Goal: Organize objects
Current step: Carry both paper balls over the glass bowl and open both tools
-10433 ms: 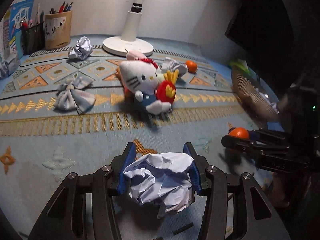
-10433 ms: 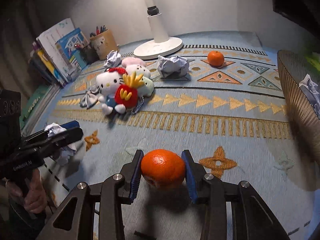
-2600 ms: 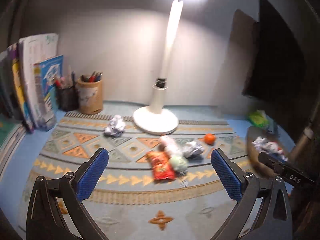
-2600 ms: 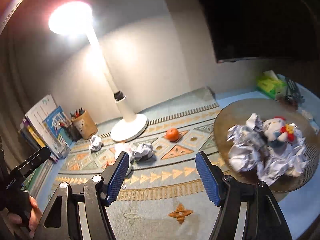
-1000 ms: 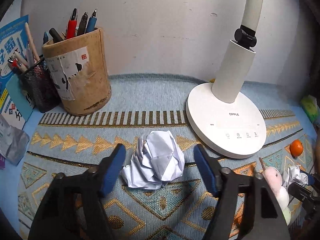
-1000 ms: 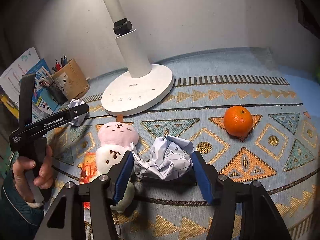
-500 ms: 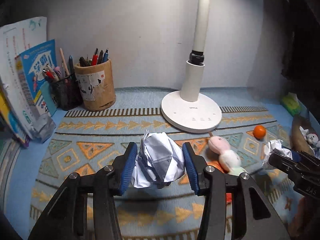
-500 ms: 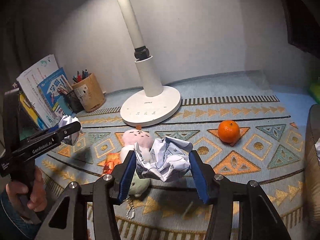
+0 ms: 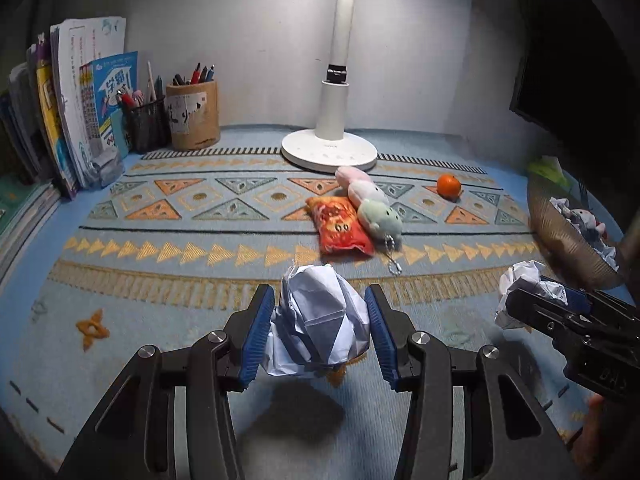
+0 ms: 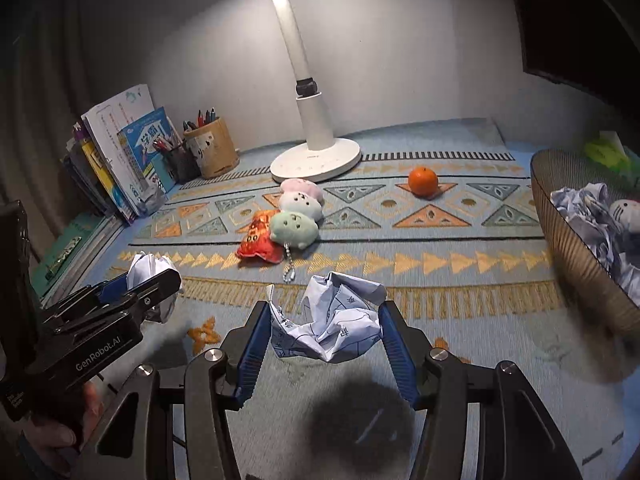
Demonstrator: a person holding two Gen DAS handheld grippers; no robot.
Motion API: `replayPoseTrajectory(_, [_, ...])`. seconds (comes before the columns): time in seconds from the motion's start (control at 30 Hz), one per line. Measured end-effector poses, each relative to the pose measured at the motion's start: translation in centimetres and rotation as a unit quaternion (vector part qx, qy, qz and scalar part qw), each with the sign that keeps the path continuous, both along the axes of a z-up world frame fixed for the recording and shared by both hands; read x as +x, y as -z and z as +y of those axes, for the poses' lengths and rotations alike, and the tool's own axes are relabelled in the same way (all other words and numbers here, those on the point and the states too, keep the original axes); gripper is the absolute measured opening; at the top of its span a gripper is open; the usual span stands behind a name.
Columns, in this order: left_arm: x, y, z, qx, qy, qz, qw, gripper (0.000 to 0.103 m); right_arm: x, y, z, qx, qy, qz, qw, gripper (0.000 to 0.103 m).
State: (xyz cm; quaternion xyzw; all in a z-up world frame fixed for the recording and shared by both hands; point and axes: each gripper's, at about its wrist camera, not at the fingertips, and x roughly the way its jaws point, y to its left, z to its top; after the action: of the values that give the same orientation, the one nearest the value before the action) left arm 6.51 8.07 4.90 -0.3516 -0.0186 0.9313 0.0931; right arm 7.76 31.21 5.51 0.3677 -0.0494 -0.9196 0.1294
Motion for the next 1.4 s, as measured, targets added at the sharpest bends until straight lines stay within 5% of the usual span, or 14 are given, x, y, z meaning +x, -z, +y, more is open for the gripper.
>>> replayPoseTrajectory(0.5, [0.3, 2.5, 0.0, -0.001, -0.015, -0.022, 0.9996, 0.047, 0.8, 2.9, 1.0, -0.013, 0.005, -0.035, 0.999, 0.057])
replayPoseTrajectory(0.77, [0.6, 2.8, 0.4, -0.024, -0.021, -0.018, 0.9993, 0.049, 1.1, 3.7, 0.8, -0.014, 0.000, -0.047, 0.999, 0.068])
replayPoseTrajectory(1.03, [0.6, 2.9, 0.3, -0.018, -0.018, -0.020, 0.9995, 0.049, 0.5, 4.0, 2.1, -0.077, 0.010, -0.066, 0.995, 0.068])
replayPoseTrajectory(1.13, [0.4, 3.0, 0.2, -0.015, -0.016, -0.026, 0.9994, 0.049, 0.6, 3.9, 2.0, -0.074, 0.017, -0.063, 0.995, 0.066])
replayPoseTrajectory(1.17, [0.4, 3.1, 0.2, -0.014, -0.015, -0.027, 0.9994, 0.049, 0.5, 3.9, 2.0, -0.072, 0.019, -0.065, 0.995, 0.056])
replayPoseTrajectory(1.4, [0.1, 3.4, 0.9, -0.033, -0.008, -0.037, 0.9987, 0.049, 1.5, 1.8, 1.4, -0.078, 0.019, -0.041, 0.996, 0.055])
